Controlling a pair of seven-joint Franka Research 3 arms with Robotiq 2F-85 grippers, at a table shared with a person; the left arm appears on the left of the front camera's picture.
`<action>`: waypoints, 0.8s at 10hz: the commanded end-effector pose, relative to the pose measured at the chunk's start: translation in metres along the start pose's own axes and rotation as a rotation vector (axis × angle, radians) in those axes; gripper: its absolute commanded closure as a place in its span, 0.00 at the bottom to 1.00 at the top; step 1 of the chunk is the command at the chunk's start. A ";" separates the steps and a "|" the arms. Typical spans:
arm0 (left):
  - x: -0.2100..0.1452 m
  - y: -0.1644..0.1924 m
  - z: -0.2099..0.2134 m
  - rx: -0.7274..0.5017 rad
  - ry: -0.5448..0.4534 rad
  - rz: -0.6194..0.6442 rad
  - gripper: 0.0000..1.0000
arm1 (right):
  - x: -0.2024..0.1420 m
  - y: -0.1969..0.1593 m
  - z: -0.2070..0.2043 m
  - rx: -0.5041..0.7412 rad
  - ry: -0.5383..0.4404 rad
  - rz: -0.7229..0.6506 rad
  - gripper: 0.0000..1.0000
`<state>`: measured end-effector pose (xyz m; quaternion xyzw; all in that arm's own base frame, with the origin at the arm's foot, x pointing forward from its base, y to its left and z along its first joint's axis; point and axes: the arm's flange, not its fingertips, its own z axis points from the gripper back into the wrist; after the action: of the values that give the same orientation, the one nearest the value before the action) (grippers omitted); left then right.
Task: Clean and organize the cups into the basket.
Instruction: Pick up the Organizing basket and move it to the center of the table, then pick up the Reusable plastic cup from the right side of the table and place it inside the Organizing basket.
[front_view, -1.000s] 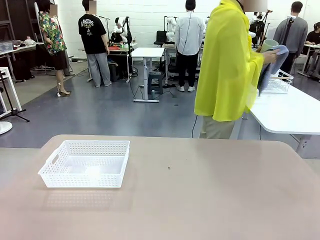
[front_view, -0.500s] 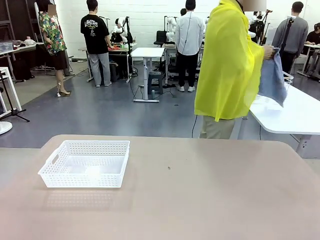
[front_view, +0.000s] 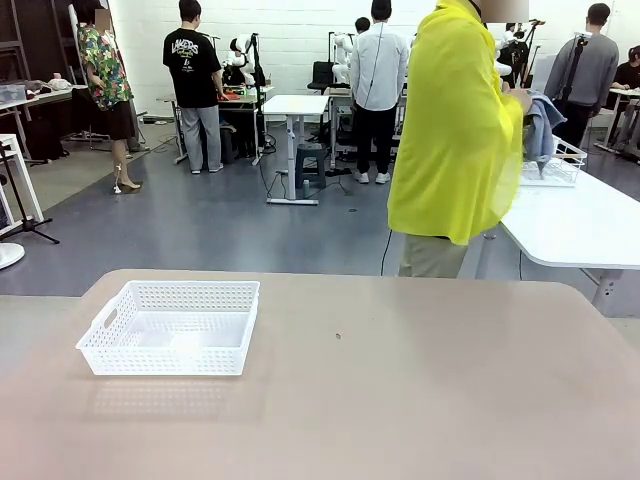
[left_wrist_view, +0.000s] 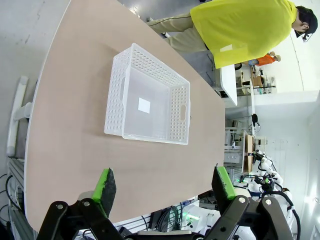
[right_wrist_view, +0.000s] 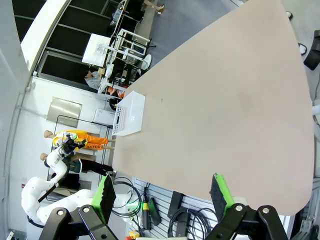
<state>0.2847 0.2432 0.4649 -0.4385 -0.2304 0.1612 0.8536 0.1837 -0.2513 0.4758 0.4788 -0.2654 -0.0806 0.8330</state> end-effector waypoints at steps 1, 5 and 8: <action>0.001 0.002 0.000 -0.013 -0.008 -0.006 0.00 | 0.001 -0.002 -0.002 0.026 -0.014 0.014 0.00; 0.001 0.002 0.000 -0.013 -0.008 -0.006 0.00 | 0.001 -0.002 -0.002 0.026 -0.014 0.014 0.00; 0.001 0.002 0.000 -0.013 -0.008 -0.006 0.00 | 0.001 -0.002 -0.002 0.026 -0.014 0.014 0.00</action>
<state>0.2847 0.2432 0.4648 -0.4385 -0.2303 0.1612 0.8536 0.1833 -0.2515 0.4751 0.4788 -0.2644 -0.0809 0.8332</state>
